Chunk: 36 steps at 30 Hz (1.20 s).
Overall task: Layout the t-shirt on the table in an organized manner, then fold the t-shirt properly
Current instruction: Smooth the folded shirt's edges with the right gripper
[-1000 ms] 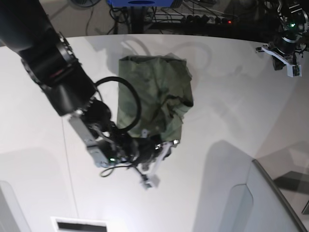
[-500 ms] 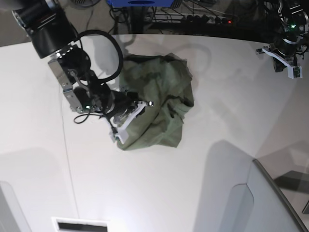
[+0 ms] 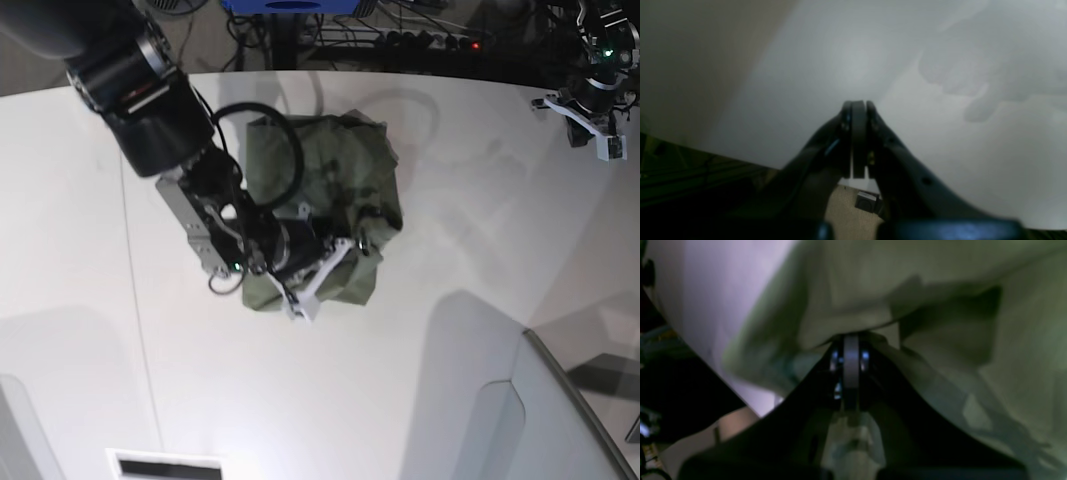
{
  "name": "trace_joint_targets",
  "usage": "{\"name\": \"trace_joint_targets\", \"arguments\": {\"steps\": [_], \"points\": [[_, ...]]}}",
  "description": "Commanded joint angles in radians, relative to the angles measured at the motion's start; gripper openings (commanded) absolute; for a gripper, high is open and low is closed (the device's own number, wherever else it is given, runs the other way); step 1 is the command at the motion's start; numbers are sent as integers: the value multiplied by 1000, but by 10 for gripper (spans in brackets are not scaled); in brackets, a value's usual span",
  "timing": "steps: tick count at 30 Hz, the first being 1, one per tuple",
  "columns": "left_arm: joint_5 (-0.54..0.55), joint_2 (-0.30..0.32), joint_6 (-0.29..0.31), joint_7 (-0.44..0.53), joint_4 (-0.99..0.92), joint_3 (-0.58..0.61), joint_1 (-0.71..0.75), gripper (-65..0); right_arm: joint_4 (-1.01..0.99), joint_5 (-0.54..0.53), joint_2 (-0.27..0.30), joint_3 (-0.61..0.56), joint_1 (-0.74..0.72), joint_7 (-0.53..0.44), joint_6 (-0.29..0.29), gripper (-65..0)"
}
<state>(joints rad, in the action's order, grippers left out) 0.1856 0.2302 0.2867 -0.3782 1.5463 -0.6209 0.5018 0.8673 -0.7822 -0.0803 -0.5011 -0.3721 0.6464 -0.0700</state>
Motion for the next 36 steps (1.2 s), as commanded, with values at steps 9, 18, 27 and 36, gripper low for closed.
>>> {"name": "trace_joint_targets", "arguments": {"steps": [9,18,27,36], "points": [[4,13,-7,20,9,-1,-2,-650,-168,-16,-34,-21,-206,-124,-9,-650],[4,11,-7,20,9,-1,-4,-650,-194,-18,-46,-21,-219,-167,-15,-650],[4,13,-7,20,9,25,-4,-650,191,-18,30,-21,-48,56,-72,-650],[2,13,-7,20,10,28,-10,-650,432,-13,64,-14,259,143,-70,-650]]}}
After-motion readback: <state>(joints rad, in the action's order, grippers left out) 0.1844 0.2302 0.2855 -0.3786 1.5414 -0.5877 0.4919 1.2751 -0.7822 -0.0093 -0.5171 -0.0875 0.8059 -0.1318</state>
